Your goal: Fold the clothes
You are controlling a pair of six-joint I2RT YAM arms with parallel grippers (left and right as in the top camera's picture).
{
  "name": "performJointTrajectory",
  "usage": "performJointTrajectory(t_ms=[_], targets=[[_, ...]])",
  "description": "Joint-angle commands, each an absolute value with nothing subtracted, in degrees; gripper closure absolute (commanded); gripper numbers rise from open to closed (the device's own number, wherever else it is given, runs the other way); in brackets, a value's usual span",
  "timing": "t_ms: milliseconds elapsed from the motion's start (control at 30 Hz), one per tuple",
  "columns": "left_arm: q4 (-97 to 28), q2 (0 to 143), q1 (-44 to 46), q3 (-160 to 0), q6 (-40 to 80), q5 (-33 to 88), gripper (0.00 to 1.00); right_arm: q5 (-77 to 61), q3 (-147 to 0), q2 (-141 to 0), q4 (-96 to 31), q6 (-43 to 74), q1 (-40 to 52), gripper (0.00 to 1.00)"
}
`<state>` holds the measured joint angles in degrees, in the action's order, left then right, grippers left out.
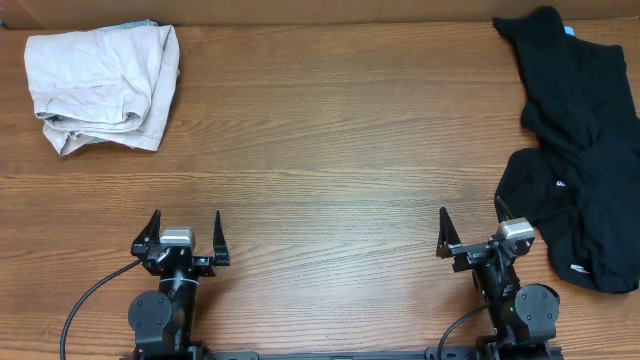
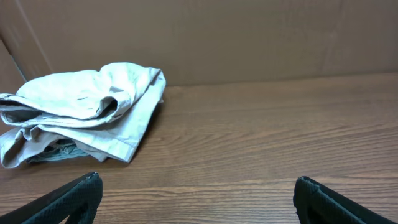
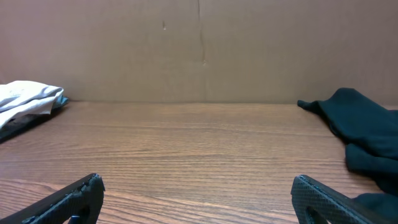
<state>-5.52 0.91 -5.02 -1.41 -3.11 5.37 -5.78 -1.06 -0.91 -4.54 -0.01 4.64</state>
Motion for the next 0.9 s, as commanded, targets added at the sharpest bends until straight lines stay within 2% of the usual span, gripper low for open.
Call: performJointTrajectory(t_ms=[0, 167, 533, 733, 867], targets=[[-5.08, 0.25, -5.32, -0.8, -2.59, 4.91, 0.0, -4.4, -0.47, -0.38, -3.95, -2.02, 4.84, 0.0], [-4.45, 0.25, -5.32, -0.8, -5.8, 2.11, 0.0, 0.12, -0.47, -0.38, -4.89, -3.44, 4.84, 0.0], [-4.4, 0.25, -5.23, -0.8, -5.39, 9.76, 0.0, -1.89, -0.47, -0.38, -3.36, -3.01, 4.84, 0.0], [-3.73, 0.25, -5.23, -1.89, 5.82, 12.38, 0.0, -5.67, -1.39, -0.38, 3.03, -2.79, 4.84, 0.0], [-2.61, 0.25, -5.23, -3.97, 6.9, 14.06, 0.0, -5.67, -5.39, -0.38, 2.74, -2.79, 4.84, 0.0]])
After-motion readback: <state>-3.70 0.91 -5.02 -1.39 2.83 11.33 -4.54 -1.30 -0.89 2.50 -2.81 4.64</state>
